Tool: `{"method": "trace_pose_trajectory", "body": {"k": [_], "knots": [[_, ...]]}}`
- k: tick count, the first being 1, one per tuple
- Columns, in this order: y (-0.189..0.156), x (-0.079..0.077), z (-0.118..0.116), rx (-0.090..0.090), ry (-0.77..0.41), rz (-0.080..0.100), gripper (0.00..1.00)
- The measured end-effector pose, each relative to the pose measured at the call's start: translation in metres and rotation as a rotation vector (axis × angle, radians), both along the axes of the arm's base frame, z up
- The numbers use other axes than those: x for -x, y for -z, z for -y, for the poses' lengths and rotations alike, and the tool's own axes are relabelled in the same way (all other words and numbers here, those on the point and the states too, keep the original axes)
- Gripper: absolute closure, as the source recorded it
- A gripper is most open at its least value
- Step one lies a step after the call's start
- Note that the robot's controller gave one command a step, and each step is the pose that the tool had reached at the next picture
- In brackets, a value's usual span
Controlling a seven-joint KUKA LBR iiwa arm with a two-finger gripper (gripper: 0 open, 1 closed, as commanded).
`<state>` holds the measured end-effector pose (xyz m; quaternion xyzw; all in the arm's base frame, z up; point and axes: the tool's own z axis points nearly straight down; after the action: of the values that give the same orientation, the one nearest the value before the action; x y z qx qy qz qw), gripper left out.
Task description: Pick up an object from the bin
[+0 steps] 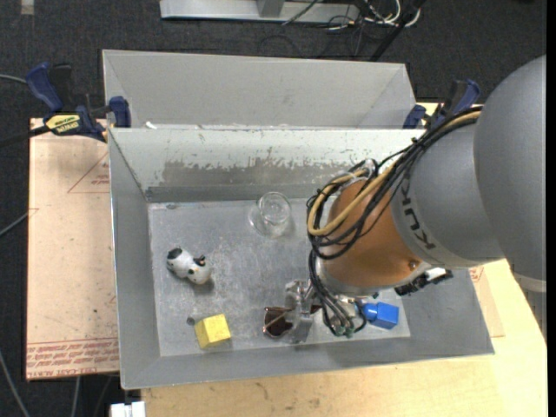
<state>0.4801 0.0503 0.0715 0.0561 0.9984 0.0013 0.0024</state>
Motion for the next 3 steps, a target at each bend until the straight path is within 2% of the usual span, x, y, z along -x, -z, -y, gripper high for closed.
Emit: {"method": "trace_pose_trajectory", "body": {"k": [2,3], "knots": [[-0.003,0.000,0.000,0.000,0.001,-0.002,1.00],[-0.012,0.002,0.000,0.001,0.000,-0.009,1.00]]}}
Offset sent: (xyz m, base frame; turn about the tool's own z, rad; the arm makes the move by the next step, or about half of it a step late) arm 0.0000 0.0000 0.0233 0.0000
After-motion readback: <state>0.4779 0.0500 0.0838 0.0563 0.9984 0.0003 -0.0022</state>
